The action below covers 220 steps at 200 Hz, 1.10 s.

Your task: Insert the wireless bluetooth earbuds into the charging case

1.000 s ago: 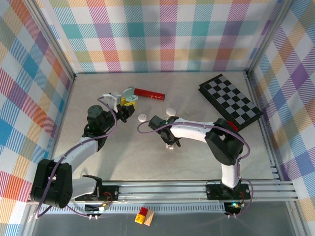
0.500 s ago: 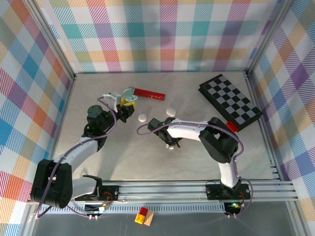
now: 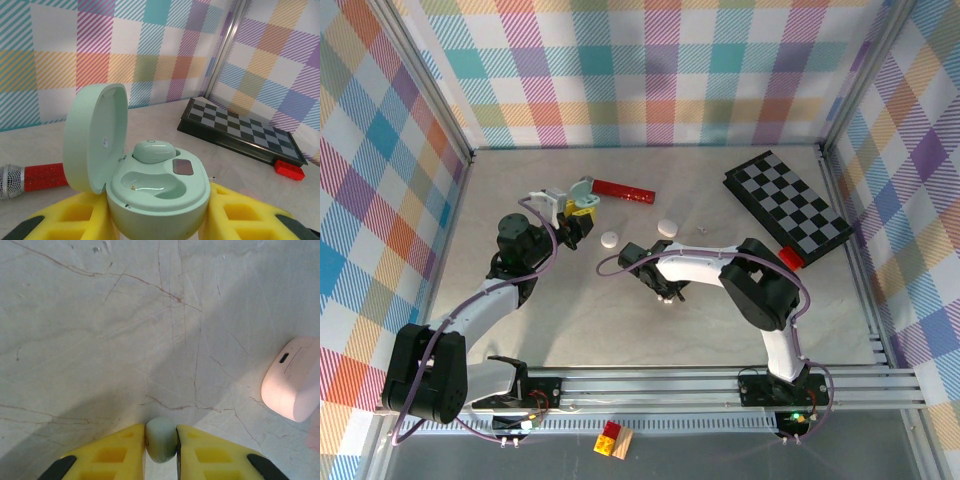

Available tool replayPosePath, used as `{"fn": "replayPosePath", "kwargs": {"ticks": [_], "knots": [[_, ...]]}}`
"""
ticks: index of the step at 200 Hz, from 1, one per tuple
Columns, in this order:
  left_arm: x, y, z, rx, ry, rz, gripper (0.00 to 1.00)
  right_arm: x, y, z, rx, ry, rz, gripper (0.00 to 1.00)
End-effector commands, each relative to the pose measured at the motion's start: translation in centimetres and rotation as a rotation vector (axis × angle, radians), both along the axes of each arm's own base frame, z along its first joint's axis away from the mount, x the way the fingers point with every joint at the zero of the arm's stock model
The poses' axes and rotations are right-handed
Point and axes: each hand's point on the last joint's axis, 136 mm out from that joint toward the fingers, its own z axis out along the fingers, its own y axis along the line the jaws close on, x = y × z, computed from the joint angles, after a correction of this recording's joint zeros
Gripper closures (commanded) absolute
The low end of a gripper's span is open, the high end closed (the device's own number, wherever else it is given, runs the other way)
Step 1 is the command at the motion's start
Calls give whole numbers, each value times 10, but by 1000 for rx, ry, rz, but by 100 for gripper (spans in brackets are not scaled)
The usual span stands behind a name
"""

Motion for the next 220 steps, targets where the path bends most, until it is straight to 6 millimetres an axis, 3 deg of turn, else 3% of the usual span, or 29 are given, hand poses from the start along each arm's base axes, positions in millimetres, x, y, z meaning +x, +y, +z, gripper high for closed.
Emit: {"fn": "replayPosePath", "kwargs": {"ticks": [1,33,96,141,220], "knots": [[0,1,15,-3,-48,-16,63,0,1,2,20,5,11,80],[-1,0,15,-2,-53,-21,63,-2,14,19,211,-14,19,80],[-2,-9,16,-5,-80,-55,63,-8,22,81,656,-7,-19,80],[-13,-48,11,67,-129,-145,63,-10,25,127,1029,41,-83,80],[-37,-112,-4,210,-254,-286,63,-27,38,219,1464,87,41,79]]}}
